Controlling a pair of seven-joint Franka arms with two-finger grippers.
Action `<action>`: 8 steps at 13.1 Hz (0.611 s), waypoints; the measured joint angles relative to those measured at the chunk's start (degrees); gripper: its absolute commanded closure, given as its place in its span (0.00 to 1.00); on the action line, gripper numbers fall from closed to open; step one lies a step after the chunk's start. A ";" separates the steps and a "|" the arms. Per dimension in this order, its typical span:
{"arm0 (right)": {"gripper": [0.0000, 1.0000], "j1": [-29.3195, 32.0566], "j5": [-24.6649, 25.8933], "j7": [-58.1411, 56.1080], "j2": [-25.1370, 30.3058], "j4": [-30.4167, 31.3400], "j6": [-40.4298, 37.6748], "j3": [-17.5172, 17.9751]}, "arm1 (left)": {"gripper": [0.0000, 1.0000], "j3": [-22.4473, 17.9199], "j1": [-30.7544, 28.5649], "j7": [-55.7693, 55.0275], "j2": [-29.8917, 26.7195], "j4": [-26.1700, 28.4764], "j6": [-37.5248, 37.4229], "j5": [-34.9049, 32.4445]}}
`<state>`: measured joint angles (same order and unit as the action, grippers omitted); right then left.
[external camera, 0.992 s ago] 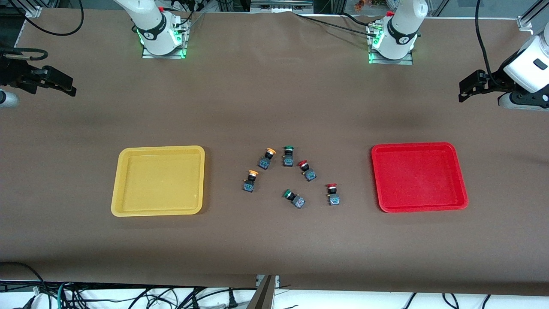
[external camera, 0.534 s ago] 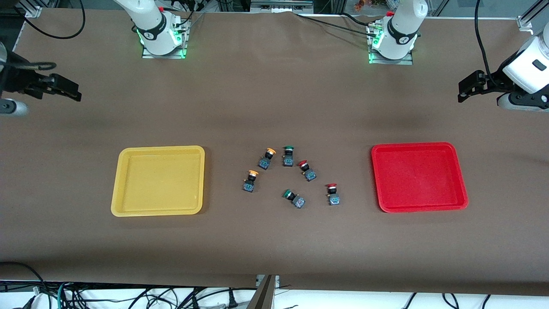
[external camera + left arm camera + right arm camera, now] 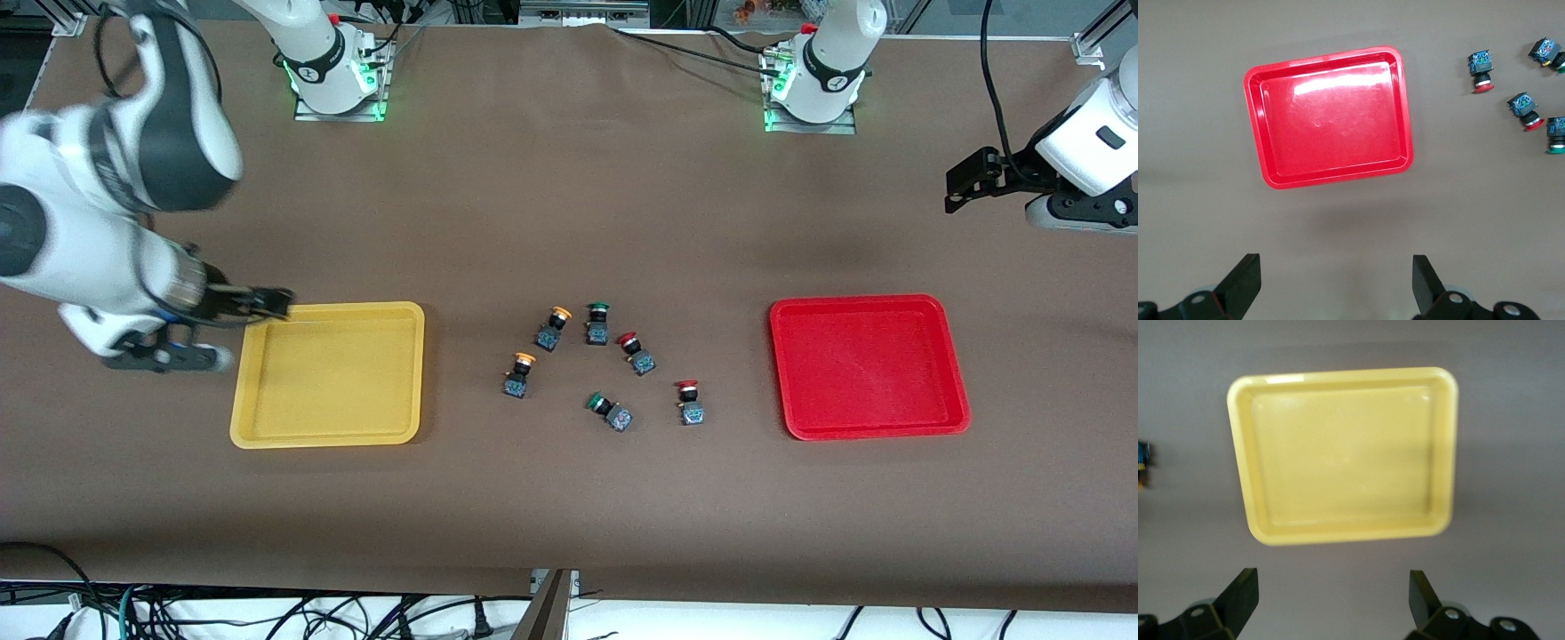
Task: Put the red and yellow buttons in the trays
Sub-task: 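Move the right gripper and the left gripper toward the buttons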
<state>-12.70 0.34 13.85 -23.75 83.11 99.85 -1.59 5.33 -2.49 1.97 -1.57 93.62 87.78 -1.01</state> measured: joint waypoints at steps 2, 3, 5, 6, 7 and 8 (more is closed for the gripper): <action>0.00 -4.15 0.00 7.22 -4.37 0.01 6.29 0.13 | 0.00 0.18 0.54 0.00 1.30 0.52 0.00 1.40; 0.00 -6.26 0.00 11.22 -6.50 0.02 10.21 0.16 | 0.00 0.39 1.37 -0.07 3.44 0.92 0.97 2.74; 0.00 -10.19 0.00 19.18 -10.45 0.00 17.67 0.25 | 0.00 0.89 4.38 -2.91 10.54 0.62 9.66 3.72; 0.00 -12.10 0.01 22.69 -12.21 -0.03 21.35 0.28 | 0.00 0.97 6.28 -5.82 14.73 -0.21 13.97 3.75; 0.00 -13.87 0.01 25.59 -13.78 -0.27 24.61 0.29 | 0.00 1.00 8.26 -8.89 19.09 -1.81 17.38 3.75; 0.00 -15.35 0.01 27.89 -15.25 -0.83 26.85 0.29 | 0.00 0.99 10.10 -11.63 23.67 -4.19 20.80 3.75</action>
<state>-28.05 0.35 41.73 -39.01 82.28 126.70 -1.30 6.32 7.61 -9.65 22.11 89.43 108.58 2.74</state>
